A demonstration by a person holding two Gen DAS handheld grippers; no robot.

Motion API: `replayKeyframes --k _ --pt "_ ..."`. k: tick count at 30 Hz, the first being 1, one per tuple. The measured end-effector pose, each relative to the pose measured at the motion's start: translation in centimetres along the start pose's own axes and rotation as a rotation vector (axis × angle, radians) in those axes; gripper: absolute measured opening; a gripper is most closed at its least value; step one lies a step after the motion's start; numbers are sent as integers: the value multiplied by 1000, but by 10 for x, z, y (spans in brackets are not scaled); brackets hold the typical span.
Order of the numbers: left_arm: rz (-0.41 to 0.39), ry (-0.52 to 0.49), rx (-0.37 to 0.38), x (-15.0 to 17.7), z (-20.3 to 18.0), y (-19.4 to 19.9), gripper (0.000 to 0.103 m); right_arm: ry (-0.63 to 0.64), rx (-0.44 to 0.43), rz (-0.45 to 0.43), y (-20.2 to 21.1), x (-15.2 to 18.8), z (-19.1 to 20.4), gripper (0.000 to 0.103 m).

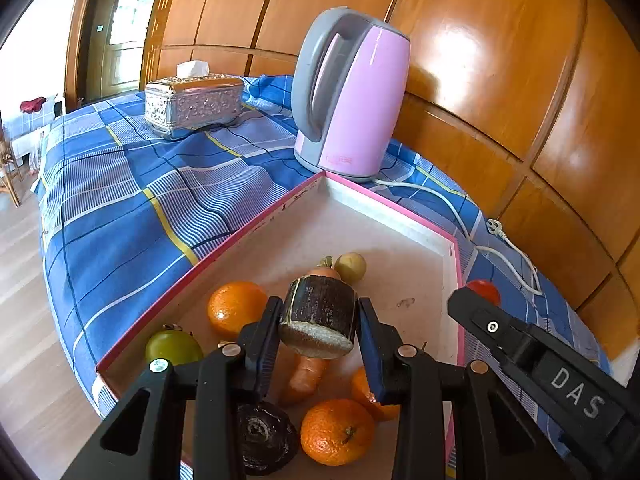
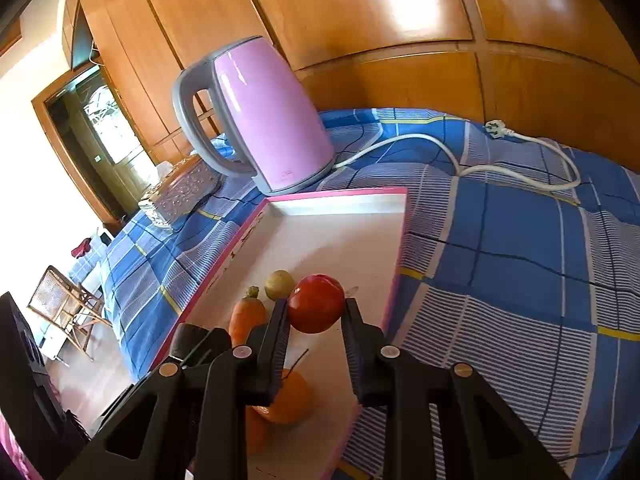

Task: Organize fruits
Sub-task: 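Lower the slice and tomato into the tray and open both tools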

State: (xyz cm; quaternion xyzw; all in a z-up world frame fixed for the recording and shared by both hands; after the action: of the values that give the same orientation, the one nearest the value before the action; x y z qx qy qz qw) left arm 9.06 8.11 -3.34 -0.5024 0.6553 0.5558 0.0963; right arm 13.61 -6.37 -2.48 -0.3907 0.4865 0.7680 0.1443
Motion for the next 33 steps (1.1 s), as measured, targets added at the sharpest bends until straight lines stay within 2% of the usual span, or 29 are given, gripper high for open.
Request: replayKeyframes --k 4,6,16,20,28,33 --pt "5 6 -12 0 1 -2 37 4 -11 10 -5 -1 4 29" --pt "9 7 -21 0 2 -4 37 1 -19 13 -6 -2 5 33" --pt "17 -13 -39 2 -1 -7 40 -23 5 11 -2 4 -2 33" --pt "19 -22 -41 3 -2 -8 47 -36 18 2 4 7 -6 33" --pt "12 -38 -43 4 -5 -7 53 -49 65 -16 20 17 -15 33" --pt "4 -44 -44 4 -6 -5 60 -44 100 -13 25 24 -18 34"
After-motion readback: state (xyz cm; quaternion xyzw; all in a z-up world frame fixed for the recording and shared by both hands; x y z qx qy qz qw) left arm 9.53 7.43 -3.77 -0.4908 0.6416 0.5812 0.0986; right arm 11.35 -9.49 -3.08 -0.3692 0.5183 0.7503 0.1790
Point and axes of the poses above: each gripper's, at about its wrist camera, not at the fingertips, and y roughly against the way its jaws point, z to its left, x to its underside, the point moved 3 cm from there along -y, roughly the way its jaws point, and after that the axes turned 6 degrees about y, right-handed, at the moved point
